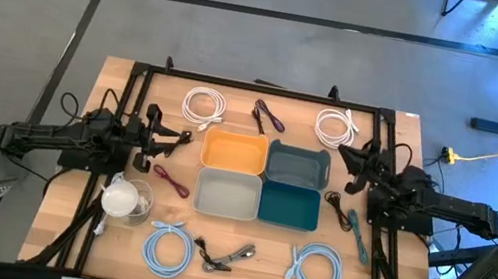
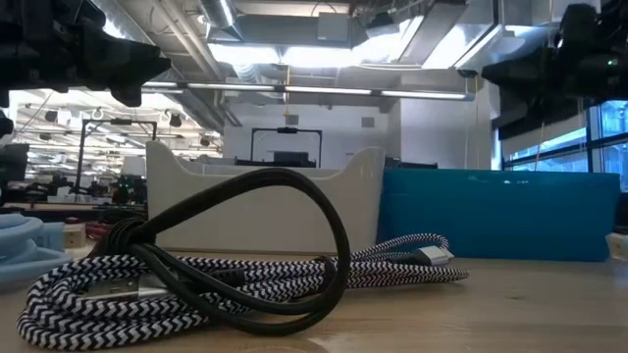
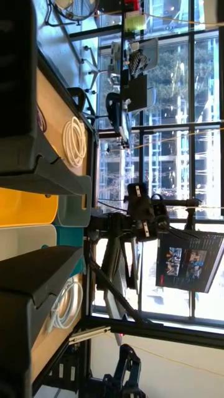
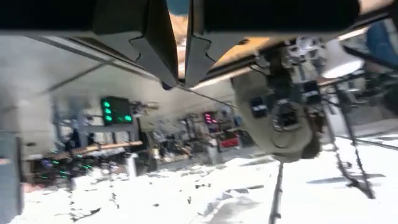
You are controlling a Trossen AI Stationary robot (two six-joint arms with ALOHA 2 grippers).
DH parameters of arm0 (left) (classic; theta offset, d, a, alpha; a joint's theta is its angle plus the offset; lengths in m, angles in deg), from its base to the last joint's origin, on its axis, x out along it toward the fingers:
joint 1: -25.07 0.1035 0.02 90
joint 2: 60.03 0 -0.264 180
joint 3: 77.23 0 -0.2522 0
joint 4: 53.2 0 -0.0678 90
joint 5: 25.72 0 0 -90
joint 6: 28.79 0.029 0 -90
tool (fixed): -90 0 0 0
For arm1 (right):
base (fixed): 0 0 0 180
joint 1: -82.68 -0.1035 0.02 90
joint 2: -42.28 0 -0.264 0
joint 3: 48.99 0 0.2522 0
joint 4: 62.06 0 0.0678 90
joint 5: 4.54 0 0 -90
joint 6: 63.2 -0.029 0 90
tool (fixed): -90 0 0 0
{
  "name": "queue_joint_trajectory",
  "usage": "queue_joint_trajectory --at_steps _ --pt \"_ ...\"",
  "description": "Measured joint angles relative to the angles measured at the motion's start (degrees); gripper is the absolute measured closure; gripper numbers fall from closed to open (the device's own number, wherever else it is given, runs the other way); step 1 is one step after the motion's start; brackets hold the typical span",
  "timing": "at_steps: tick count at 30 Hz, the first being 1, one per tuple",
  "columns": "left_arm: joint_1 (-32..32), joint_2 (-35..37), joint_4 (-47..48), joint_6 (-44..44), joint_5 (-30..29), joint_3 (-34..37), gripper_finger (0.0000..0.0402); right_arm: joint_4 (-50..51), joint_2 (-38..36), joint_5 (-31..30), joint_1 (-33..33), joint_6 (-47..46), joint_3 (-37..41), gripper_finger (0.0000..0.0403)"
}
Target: Pick & Place USB Port
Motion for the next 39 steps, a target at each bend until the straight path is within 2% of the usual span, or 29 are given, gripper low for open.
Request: queue_joint_trajectory --at_steps 5,10,15,18,21,22,24,28,32,35,39 --pt "0.0 0.0 0.0 1.0 -0.1 0.0 0.0269 -3.8 0.0 3.5 0.0 0.0 0.0 0.0369" --pt "0.0 0.0 0.0 10.1 -0.1 0.0 0.0269 -11.4 0.0 3.5 0.0 0.2 0.0 0.0369" --pt "0.0 0.0 -1.0 11.4 0.0 0.0 0.0270 -17.1 0.0 4.0 0.0 4.5 0.0 0.0369" --pt "0.0 0.0 -4.2 8.3 0.0 0.0 0.0270 -18.9 0.0 8.4 0.0 5.2 -0.2 0.0369" --pt "0.0 0.0 -8.4 3.8 0.0 0.0 0.0270 -16.4 1.4 17.9 0.0 10.0 -2.5 0.0369" --pt "0.0 0.0 -10.4 3.7 0.0 0.0 0.0270 -15.6 2.6 19.2 -0.1 11.0 -3.5 0.0369" --pt "0.0 0.0 -14.0 5.1 -1.2 0.0 0.0270 -11.9 6.4 16.3 0.0 11.9 -6.6 0.0369" --pt "0.0 0.0 -20.3 5.8 -6.9 0.0 0.0270 3.8 18.6 1.4 0.1 11.9 -15.9 0.0369" --pt "0.0 0.0 -24.5 8.1 -9.2 0.0 0.0270 18.2 31.4 -11.0 0.6 8.4 -27.0 0.0369" --pt "0.0 0.0 -24.8 8.2 -9.4 0.0 0.0270 29.7 38.6 -14.7 2.4 3.8 -35.0 0.0369" --pt "0.0 0.0 -22.4 9.0 -9.9 0.0 0.0270 46.1 46.2 -14.0 7.4 -4.7 -44.7 0.0369"
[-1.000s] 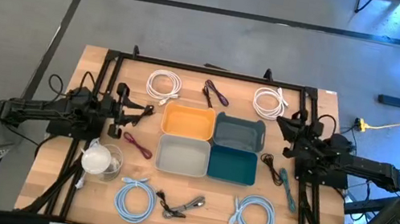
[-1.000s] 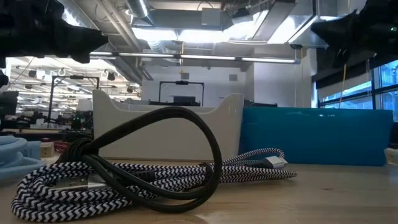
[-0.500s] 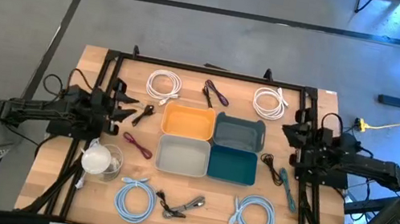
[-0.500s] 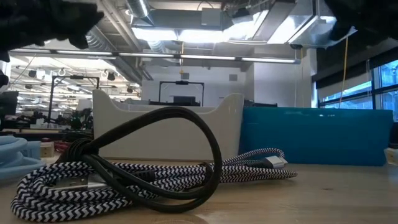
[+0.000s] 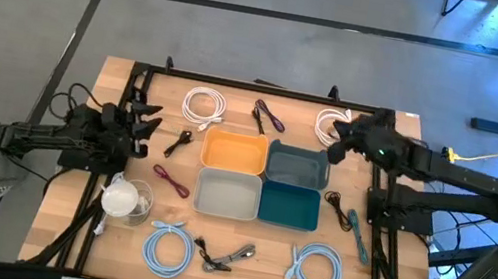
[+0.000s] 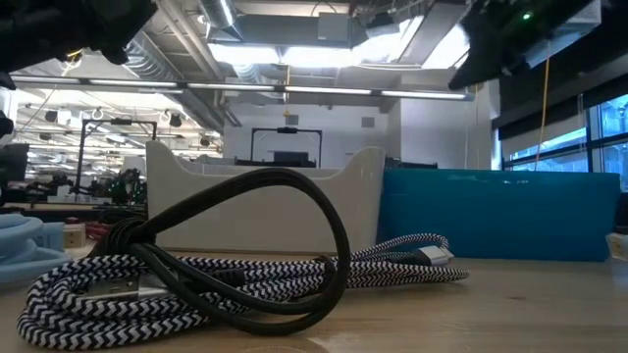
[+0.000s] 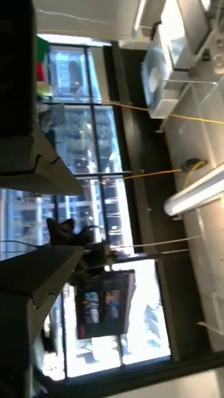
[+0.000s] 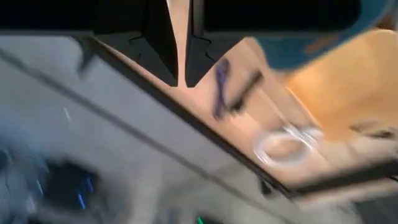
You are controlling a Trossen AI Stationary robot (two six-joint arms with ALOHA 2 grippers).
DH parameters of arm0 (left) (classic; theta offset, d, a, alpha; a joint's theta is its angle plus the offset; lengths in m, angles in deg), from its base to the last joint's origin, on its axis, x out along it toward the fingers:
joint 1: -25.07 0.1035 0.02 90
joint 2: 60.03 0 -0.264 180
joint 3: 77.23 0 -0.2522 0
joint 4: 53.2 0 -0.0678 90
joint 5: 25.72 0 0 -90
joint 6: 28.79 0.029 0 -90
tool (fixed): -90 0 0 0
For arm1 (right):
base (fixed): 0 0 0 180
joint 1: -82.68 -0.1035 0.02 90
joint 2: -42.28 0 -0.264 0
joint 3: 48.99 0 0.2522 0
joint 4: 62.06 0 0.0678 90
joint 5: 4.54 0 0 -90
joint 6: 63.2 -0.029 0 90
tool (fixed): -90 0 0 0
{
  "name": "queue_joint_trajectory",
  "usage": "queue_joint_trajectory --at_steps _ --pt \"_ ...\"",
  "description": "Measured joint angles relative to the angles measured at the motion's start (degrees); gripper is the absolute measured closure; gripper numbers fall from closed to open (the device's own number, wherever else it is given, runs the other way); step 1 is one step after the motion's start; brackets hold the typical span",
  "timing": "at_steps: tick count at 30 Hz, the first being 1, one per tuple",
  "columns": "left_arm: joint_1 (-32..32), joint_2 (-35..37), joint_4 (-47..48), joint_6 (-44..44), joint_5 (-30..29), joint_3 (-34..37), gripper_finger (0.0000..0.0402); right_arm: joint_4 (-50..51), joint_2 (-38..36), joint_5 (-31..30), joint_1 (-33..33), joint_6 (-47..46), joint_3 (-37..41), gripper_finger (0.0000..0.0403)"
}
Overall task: Pick & Place USB Port
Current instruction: Put the white USB cable into the blue bin
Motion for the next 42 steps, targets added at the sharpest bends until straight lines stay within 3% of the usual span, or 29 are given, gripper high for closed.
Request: queue_joint_trajectory --at_steps 6,11,20,24,33,42 --pt "0.0 -0.1 0.6 -2.4 -9.7 0.0 0.0270 14.8 8.6 10.5 10.4 -2.2 -8.4 0.0369" --pt "0.0 -0.1 0.6 -1.2 -14.4 0.0 0.0270 14.0 14.8 20.5 18.1 0.3 -8.2 0.0369" --pt "0.0 -0.1 0.6 -1.4 -14.0 0.0 0.0270 8.0 28.0 28.0 23.3 10.2 -8.3 0.0368" --pt "0.0 -0.2 0.6 -1.4 -13.8 0.0 0.0270 8.1 32.4 28.2 24.3 10.7 -10.1 0.0346" --pt "0.0 -0.2 1.2 -2.8 -12.1 0.0 0.0270 8.0 38.7 28.1 26.9 10.6 -13.0 0.0245" --pt "0.0 -0.2 1.3 -7.2 -7.4 0.0 0.0269 6.6 45.8 28.1 28.1 9.2 -12.7 0.0231"
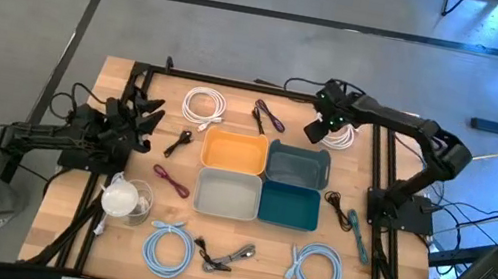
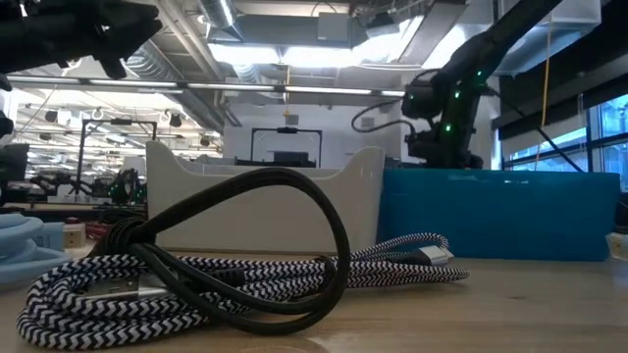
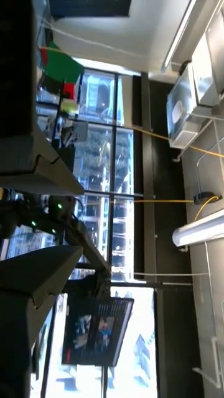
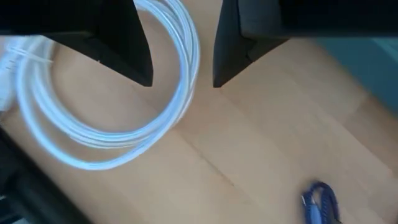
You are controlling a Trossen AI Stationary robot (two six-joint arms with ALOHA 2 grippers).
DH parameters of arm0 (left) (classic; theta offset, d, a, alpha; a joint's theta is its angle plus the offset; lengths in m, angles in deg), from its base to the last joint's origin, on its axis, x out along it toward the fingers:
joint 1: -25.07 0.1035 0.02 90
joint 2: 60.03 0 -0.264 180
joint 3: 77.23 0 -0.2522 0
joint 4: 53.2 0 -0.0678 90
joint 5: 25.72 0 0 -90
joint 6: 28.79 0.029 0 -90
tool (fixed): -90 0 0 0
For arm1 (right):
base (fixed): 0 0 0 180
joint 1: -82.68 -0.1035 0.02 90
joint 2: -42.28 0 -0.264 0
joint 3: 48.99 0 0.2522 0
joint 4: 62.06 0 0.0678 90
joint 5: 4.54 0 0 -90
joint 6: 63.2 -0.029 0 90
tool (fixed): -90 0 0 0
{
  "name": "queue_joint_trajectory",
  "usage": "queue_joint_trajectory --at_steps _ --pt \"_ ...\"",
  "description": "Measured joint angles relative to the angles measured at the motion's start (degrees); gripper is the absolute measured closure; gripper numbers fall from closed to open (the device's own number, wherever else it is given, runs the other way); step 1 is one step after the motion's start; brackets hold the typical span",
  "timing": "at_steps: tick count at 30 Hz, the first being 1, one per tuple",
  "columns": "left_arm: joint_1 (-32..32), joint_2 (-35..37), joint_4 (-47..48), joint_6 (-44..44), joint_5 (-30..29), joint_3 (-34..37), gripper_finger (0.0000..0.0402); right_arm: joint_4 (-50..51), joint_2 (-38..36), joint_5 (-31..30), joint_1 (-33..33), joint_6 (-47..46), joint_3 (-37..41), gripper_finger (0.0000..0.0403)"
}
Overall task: Pick & Place USB Port
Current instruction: Put the white USB cable into the blue bin
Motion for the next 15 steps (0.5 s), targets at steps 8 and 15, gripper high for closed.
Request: queue_joint_trajectory --at_steps 8,15 --pt "0.0 0.0 0.1 -2.0 1.4 0.0 0.0269 -2.5 8.3 -0.9 0.0 1.5 0.1 0.0233" --pt "0.0 0.0 0.1 -2.0 1.4 0.0 0.0269 -2.6 10.7 -2.7 -0.1 1.9 -0.2 0.0276"
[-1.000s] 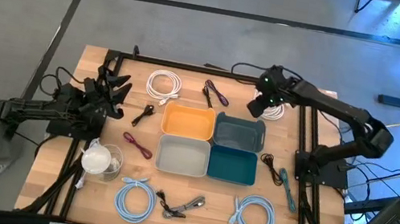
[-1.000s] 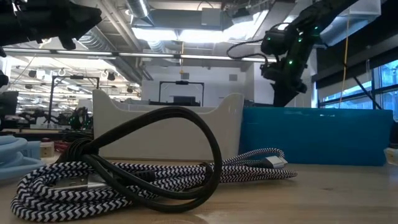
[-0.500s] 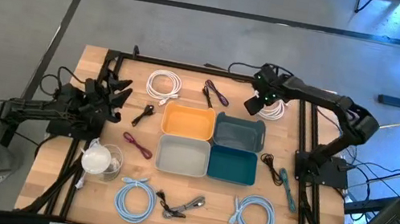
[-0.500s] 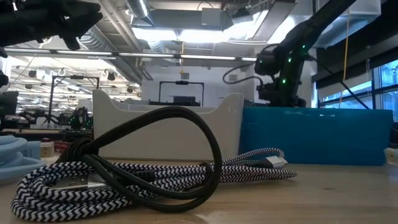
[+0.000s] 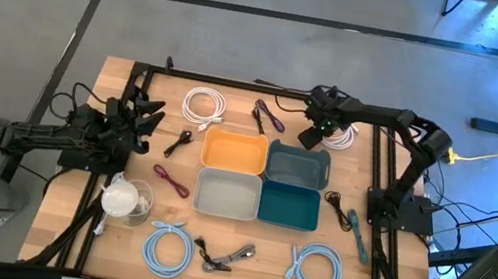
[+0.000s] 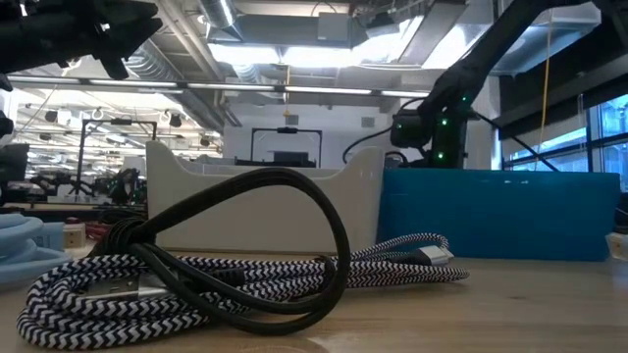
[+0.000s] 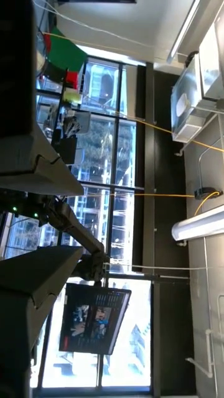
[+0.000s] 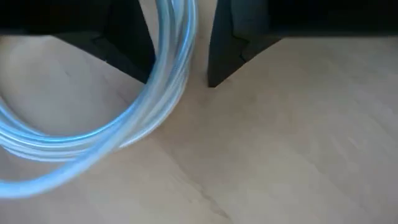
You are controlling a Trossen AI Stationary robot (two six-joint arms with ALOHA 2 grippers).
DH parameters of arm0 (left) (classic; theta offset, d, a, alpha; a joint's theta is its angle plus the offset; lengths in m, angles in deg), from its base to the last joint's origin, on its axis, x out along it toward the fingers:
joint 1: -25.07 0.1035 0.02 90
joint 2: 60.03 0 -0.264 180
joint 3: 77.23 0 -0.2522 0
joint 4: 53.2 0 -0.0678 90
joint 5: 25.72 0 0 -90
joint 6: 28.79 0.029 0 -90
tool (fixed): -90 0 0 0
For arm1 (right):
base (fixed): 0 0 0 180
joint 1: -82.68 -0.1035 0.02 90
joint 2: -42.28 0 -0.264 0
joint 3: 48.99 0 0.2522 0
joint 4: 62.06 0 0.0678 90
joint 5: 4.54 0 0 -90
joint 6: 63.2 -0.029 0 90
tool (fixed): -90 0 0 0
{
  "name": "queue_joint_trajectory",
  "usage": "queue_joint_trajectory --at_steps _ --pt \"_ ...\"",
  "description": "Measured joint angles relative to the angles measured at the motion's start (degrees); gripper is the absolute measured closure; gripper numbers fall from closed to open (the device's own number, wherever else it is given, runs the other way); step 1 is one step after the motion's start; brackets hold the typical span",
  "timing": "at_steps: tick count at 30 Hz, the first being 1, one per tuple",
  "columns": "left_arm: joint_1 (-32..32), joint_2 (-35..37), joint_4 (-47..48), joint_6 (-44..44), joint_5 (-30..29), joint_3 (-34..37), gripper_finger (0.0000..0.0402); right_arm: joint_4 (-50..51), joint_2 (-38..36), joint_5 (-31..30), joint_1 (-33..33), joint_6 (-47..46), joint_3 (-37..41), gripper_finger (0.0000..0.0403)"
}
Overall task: Pick & Place USB Port
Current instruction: Put the white USB cable into the blue bin
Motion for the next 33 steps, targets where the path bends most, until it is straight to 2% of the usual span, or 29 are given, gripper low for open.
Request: queue_joint_trajectory --at_steps 4,5,10,16,20,24,28,33 --pt "0.0 0.0 0.0 0.1 0.0 0.0 0.0269 -0.3 -2.1 -0.4 0.0 -0.6 0.4 0.0370" --pt "0.0 0.0 0.0 0.1 0.0 0.0 0.0269 0.2 -2.9 -1.0 0.0 -0.6 0.5 0.0382" --pt "0.0 0.0 0.2 0.2 0.0 0.0 0.0269 3.3 -9.6 -5.6 -0.1 0.0 0.6 0.0388" --pt "0.0 0.0 0.4 0.2 0.0 0.0 0.0269 8.5 -22.6 -4.5 -4.4 -2.4 0.4 0.0388" --pt "0.0 0.0 0.4 0.2 0.0 0.0 0.0269 9.3 -31.9 0.1 -11.6 -5.0 0.3 0.0388" --pt "0.0 0.0 0.4 0.2 0.0 0.0 0.0269 9.1 -39.5 -0.6 -20.8 -11.2 0.3 0.0388" --pt "0.0 0.0 0.4 0.2 0.0 0.0 0.0269 8.4 -43.1 -8.3 -32.1 -17.3 0.3 0.0388" --pt "0.0 0.0 0.4 0.2 0.0 0.0 0.0269 8.0 -41.6 -21.0 -47.0 -26.0 0.3 0.0389"
